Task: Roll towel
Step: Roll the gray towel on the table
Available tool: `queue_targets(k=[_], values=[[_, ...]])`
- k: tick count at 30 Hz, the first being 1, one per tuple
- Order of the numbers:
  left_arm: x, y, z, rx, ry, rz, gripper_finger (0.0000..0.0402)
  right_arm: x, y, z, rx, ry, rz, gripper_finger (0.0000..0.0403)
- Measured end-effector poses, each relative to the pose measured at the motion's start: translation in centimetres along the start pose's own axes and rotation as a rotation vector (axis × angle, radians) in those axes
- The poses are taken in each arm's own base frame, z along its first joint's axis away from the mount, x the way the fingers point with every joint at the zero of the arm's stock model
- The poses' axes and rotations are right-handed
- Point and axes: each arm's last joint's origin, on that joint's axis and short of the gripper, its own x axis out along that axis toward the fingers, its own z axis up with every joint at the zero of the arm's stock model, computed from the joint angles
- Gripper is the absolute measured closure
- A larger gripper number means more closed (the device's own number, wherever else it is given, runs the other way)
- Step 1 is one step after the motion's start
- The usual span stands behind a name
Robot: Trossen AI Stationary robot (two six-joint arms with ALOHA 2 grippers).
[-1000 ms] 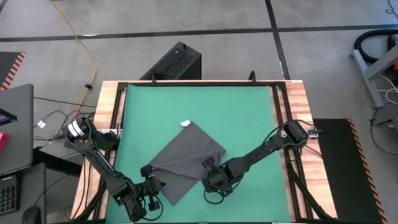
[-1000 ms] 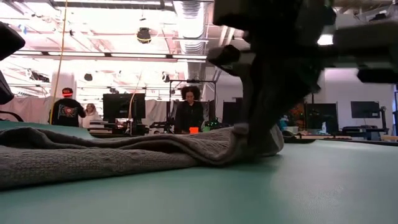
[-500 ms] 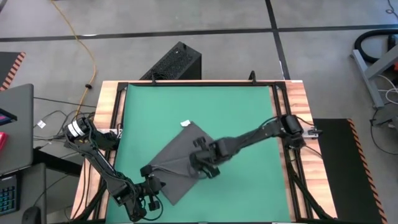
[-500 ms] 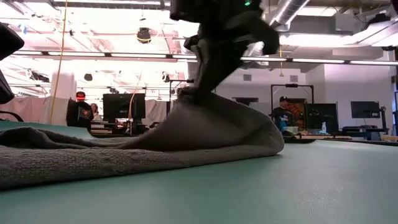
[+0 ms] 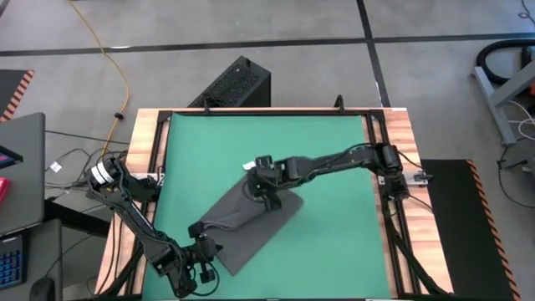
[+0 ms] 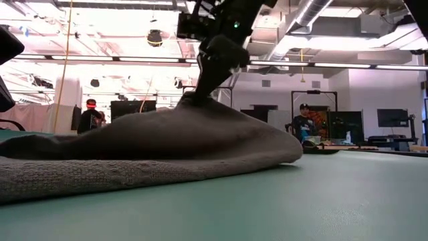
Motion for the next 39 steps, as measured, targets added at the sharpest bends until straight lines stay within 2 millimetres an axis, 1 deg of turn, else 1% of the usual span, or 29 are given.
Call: queue_targets(k=[5, 10, 16, 21, 24, 27, 30, 31, 33, 36, 39], values=[[0.0, 0.1, 0.0, 0.000, 0.003, 0.005, 0.0401, 0.3, -1.6, 0.0, 0.045, -0.030, -0.027, 0.0384], [0.0, 0.1, -0.1, -0.012, 0.008, 0.009, 0.0402, 0.5, -3.0, 0.2, 0.139, -0.080, -0.056, 0.0384], [0.0, 0.1, -0.1, -0.016, 0.011, 0.009, 0.0401, 0.9, -4.8, -0.4, 0.216, -0.078, -0.079, 0.0384], [0.0, 0.2, -0.1, -0.010, 0.013, 0.015, 0.0402, 1.0, -6.2, 0.1, 0.255, -0.178, -0.089, 0.0382], [0.0, 0.2, -0.1, -0.010, 0.012, 0.015, 0.0401, 1.0, -6.6, 0.2, 0.262, -0.205, -0.075, 0.0381], [0.0, 0.2, -0.1, -0.010, 0.012, 0.015, 0.0401, 1.5, -6.8, 0.2, 0.249, -0.215, -0.048, 0.0375], [0.0, 0.2, -0.1, -0.010, 0.012, 0.016, 0.0401, 1.9, -6.9, 0.2, 0.245, -0.223, -0.031, 0.0349], [0.0, 0.2, -0.1, -0.008, 0.012, 0.017, 0.0401, 2.3, -6.9, 0.3, 0.237, -0.244, -0.027, 0.0336], [0.0, 0.2, -0.1, -0.008, 0.012, 0.018, 0.0401, 2.5, -7.0, 0.5, 0.227, -0.270, -0.019, 0.0305], [0.0, 0.3, -0.1, -0.008, 0.014, 0.021, 0.0402, 3.6, -7.0, 0.6, 0.229, -0.282, -0.037, 0.0252], [0.0, 0.3, -0.1, -0.011, 0.016, 0.021, 0.0402, 3.8, -7.0, 0.4, 0.231, -0.262, -0.041, 0.0205]])
